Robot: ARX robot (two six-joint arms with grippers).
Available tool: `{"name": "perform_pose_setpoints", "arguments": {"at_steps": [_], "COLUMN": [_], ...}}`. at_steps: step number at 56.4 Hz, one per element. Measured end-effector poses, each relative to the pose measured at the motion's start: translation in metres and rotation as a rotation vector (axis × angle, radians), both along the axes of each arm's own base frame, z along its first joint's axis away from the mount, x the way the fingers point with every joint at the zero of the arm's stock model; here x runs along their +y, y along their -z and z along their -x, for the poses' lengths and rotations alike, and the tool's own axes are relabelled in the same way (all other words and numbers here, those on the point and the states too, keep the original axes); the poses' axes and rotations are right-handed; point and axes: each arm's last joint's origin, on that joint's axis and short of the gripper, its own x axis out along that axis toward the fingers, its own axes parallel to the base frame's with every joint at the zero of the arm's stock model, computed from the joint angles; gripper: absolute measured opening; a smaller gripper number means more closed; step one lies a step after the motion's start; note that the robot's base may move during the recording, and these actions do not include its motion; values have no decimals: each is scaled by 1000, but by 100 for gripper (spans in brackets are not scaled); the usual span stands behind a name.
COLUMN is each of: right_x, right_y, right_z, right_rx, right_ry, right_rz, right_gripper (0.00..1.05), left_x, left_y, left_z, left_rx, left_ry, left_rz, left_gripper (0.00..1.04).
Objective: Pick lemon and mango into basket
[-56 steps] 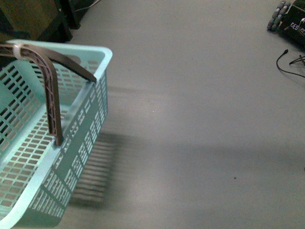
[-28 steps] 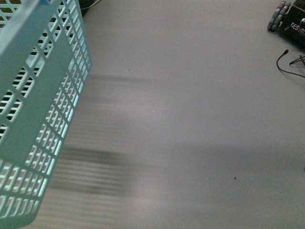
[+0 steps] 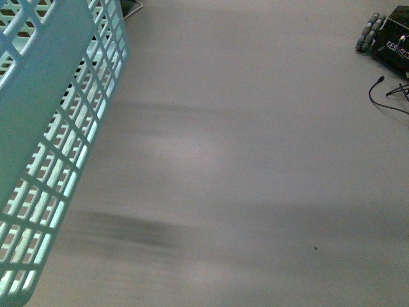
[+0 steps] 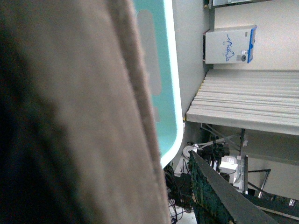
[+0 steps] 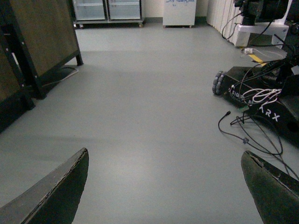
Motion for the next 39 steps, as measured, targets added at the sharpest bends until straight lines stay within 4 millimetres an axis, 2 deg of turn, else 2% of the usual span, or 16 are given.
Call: {"name": "perform_pose_setpoints", "arguments": {"at_steps": [39], "right_x": [0], "right_y": [0], "right_z": [0], "right_rx": [0], "right_ry": [-2], "right_rz": [0], "right_gripper": [96], "left_x": [0], "left_y": [0], "left_z": [0], "left_rx": [2], "left_ry": [-1], "left_rz": [-5], "left_gripper": [26]}}
